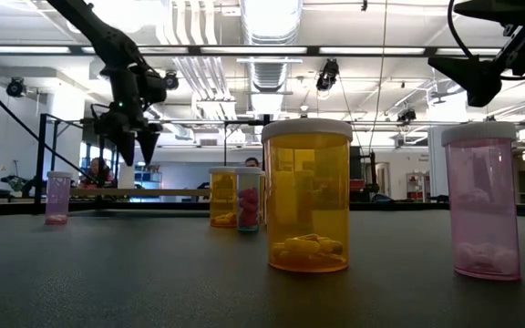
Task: Pick and place medicine bottles onto shelf by color
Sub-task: Put the top left pink pill bottle on the shelf
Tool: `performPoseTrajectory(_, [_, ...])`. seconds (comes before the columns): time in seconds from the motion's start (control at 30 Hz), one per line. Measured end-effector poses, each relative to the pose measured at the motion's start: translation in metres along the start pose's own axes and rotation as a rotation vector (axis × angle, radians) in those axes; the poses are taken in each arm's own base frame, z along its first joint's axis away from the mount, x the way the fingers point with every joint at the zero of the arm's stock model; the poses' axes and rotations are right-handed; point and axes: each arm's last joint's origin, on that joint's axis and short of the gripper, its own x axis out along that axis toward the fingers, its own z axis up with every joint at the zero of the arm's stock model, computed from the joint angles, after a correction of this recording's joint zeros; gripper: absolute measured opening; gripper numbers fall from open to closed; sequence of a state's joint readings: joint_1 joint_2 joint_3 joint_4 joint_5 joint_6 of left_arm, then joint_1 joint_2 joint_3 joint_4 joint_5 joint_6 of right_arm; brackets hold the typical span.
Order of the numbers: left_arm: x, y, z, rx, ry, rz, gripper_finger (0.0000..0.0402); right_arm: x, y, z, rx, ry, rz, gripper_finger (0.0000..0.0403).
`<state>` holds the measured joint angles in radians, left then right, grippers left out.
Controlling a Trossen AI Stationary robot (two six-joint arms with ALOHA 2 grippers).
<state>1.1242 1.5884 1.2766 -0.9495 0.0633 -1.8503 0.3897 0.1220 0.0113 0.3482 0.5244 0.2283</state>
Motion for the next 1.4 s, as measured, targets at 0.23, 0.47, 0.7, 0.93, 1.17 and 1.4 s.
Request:
performPoseTrajectory(0.23, [-0.015,0.004,-0.002,0.008,0.022,-0.042,0.0319,0.0,0.0,0.0,0.0,0.0,0.0,0.0384])
performPoseTrajectory(0.47, [-0.022,0.008,-0.007,0.028,0.042,-0.06,0.0319,0.0,0.0,0.0,0.0,0.0,0.0,0.0384])
performPoseTrajectory(0.7, [-0.028,0.012,-0.015,0.055,0.098,-0.059,0.0319,0.0,0.0,0.0,0.0,0.0,0.0,0.0384])
performPoseTrajectory(0.93, [-0.031,0.018,-0.028,0.106,0.165,-0.046,0.0319,0.0,0.0,0.0,0.0,0.0,0.0,0.0384])
performPoseTrajectory(1.17, [-0.035,0.027,-0.045,0.249,0.195,-0.052,0.0319,0.0,0.0,0.0,0.0,0.0,0.0,0.0384])
performPoseTrajectory(1.4, [-0.044,0.046,-0.069,0.464,0.232,-0.059,0.0319,0.0,0.0,0.0,0.0,0.0,0.0,0.0384])
